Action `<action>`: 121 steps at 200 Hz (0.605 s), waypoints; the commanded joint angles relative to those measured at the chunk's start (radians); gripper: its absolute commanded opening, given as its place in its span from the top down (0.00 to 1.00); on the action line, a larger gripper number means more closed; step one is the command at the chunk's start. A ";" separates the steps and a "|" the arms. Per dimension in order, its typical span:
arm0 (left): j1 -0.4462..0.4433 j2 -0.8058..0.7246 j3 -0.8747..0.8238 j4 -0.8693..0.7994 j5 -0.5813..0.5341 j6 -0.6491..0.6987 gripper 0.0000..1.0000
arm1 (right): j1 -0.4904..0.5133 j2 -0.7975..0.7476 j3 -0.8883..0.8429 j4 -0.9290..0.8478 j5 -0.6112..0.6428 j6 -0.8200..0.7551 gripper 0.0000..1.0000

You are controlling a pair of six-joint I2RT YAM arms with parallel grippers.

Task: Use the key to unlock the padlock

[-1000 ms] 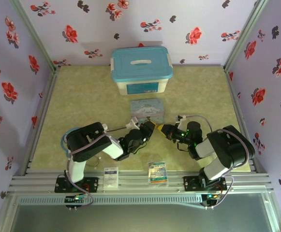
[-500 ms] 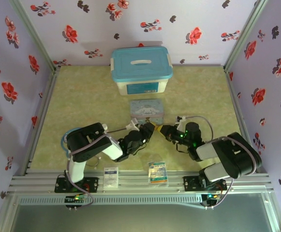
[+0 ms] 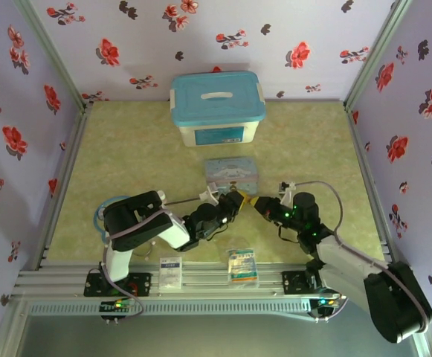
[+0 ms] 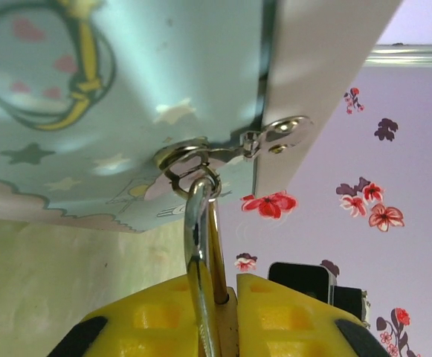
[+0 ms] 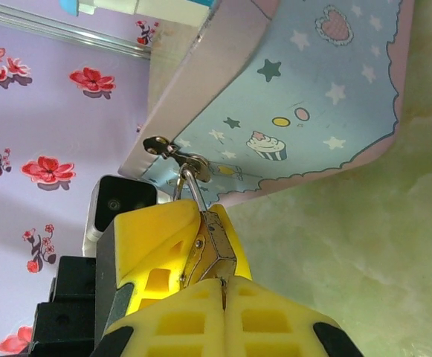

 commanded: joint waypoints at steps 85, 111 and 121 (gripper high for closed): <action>-0.018 0.009 0.027 -0.002 0.032 -0.005 1.00 | -0.001 0.352 -0.002 0.521 -0.032 0.443 1.00; -0.017 0.017 0.037 -0.002 0.042 -0.019 1.00 | 0.001 0.406 -0.012 0.597 -0.021 0.530 1.00; -0.017 0.026 0.040 -0.001 0.050 -0.024 1.00 | -0.001 0.423 -0.017 0.630 -0.017 0.565 1.00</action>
